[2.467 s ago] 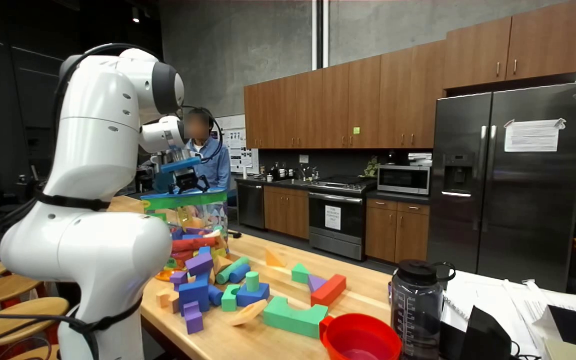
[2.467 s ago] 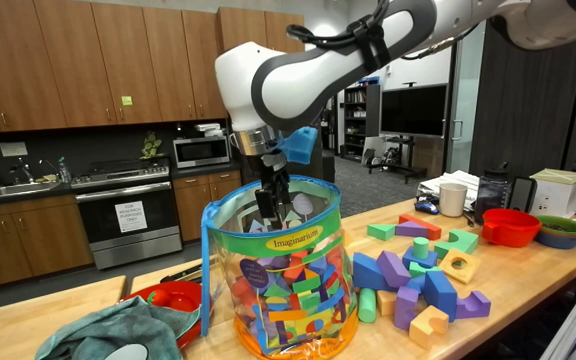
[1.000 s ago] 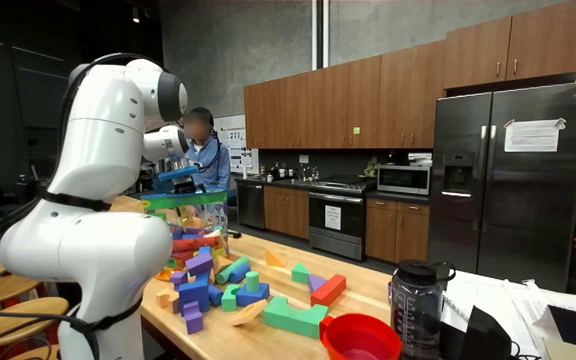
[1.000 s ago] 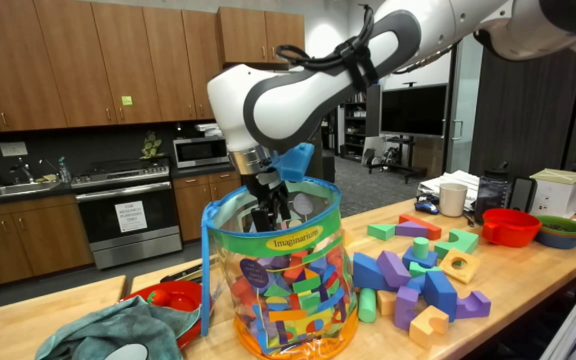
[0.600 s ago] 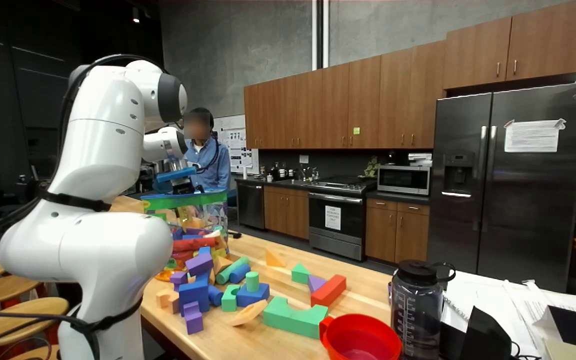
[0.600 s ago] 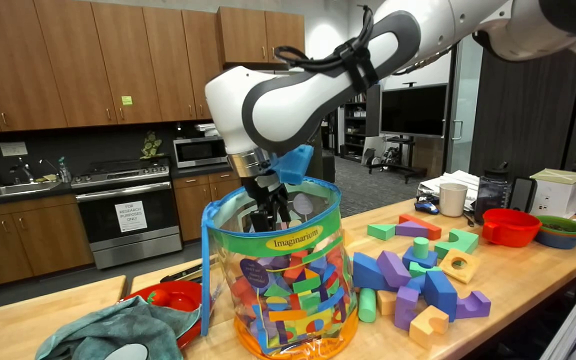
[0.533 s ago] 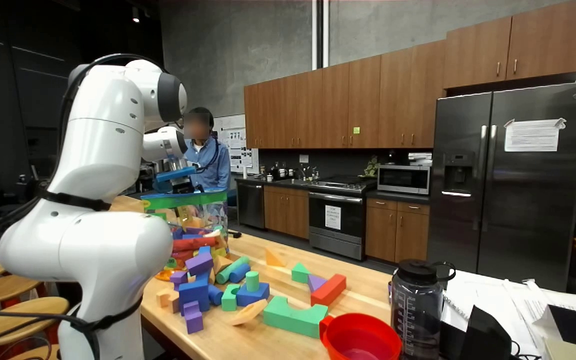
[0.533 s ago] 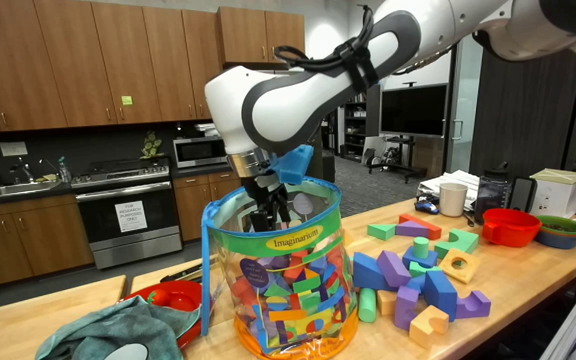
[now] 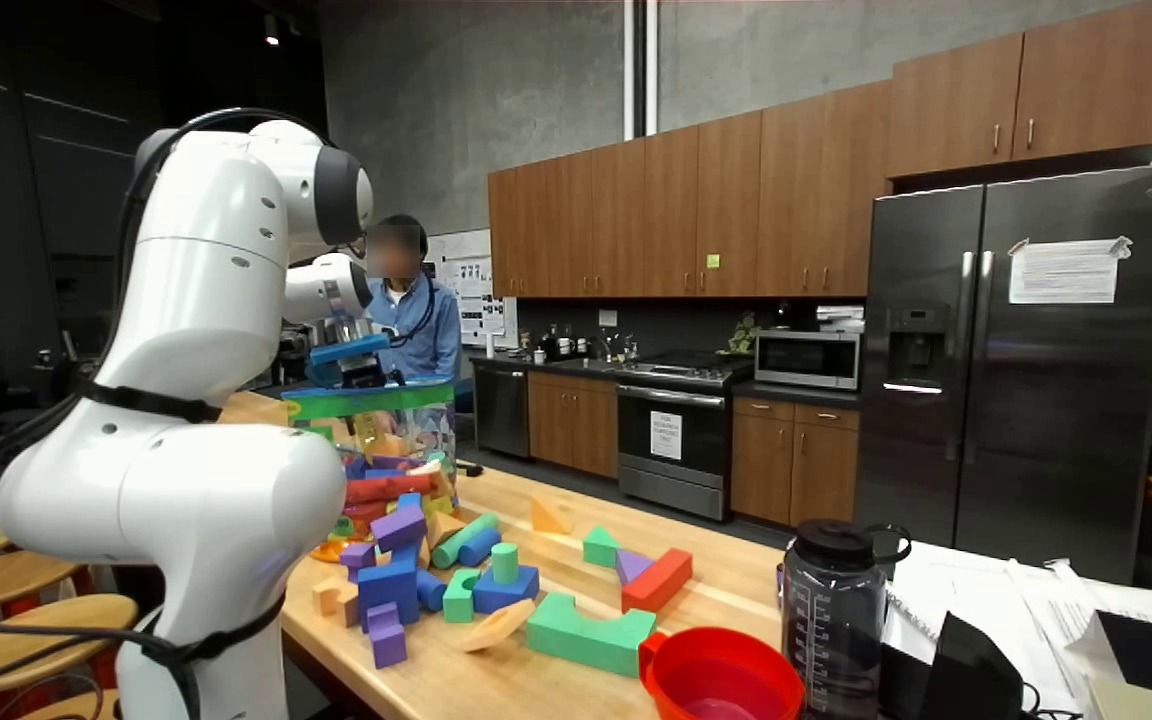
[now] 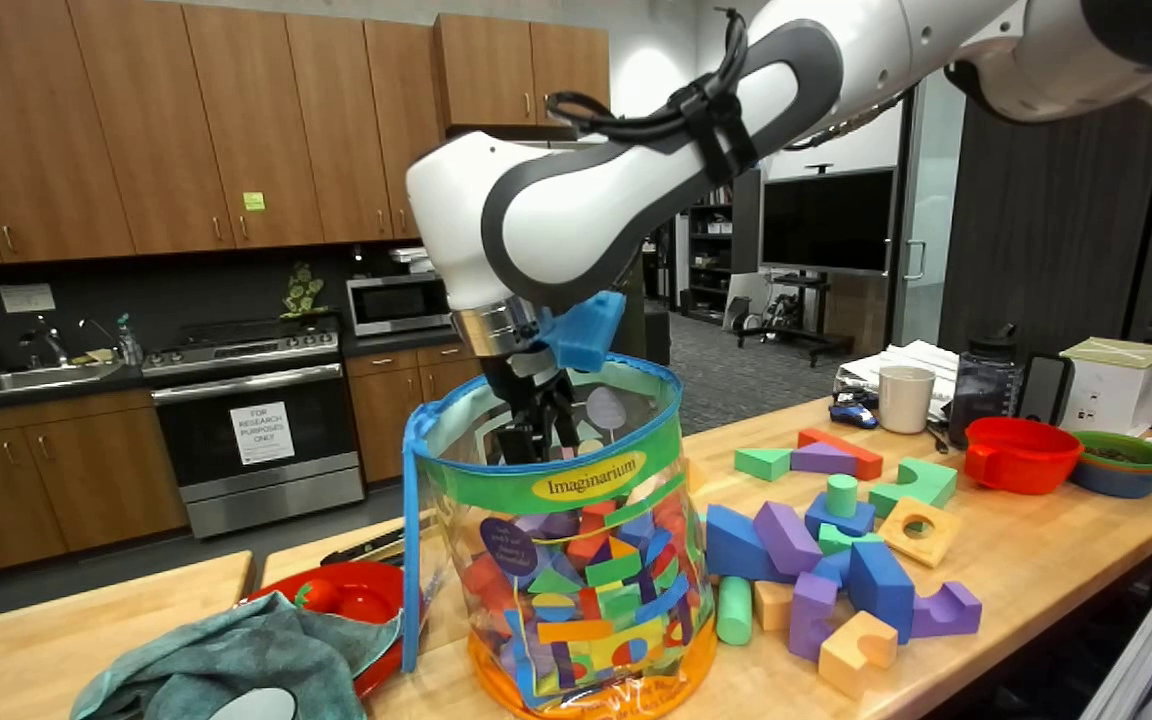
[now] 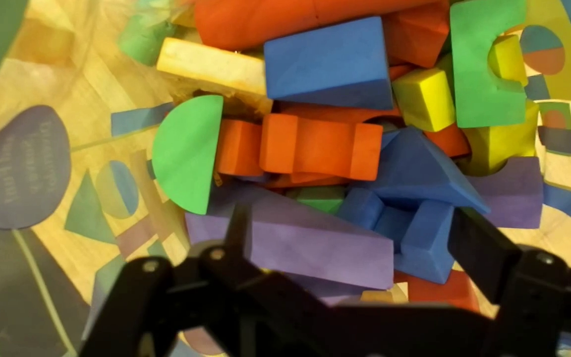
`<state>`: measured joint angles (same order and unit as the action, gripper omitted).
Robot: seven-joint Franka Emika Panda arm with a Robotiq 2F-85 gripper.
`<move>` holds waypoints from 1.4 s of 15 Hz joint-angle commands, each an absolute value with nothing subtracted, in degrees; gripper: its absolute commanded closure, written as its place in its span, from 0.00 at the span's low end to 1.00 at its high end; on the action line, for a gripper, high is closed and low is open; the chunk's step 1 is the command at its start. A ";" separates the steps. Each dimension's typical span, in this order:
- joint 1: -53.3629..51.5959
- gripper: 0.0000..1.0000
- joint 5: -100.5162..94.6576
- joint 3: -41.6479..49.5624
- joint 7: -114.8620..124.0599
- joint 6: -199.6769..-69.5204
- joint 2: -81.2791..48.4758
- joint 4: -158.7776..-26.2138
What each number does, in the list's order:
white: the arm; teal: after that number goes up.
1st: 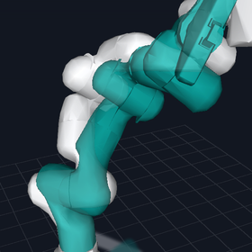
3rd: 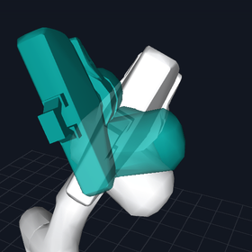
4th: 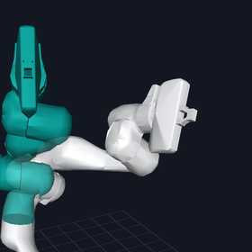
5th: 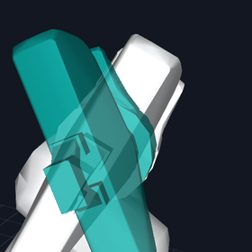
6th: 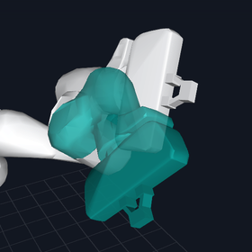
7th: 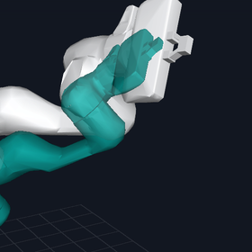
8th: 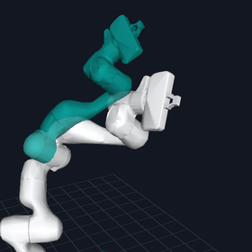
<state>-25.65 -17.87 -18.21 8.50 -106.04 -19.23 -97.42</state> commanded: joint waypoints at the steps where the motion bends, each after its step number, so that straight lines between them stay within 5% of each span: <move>1: -26.05 0.00 -17.31 -17.95 8.40 -105.99 -17.84 -98.12; 21: -26.37 0.00 -17.65 -18.54 8.69 -107.29 -14.81 -102.81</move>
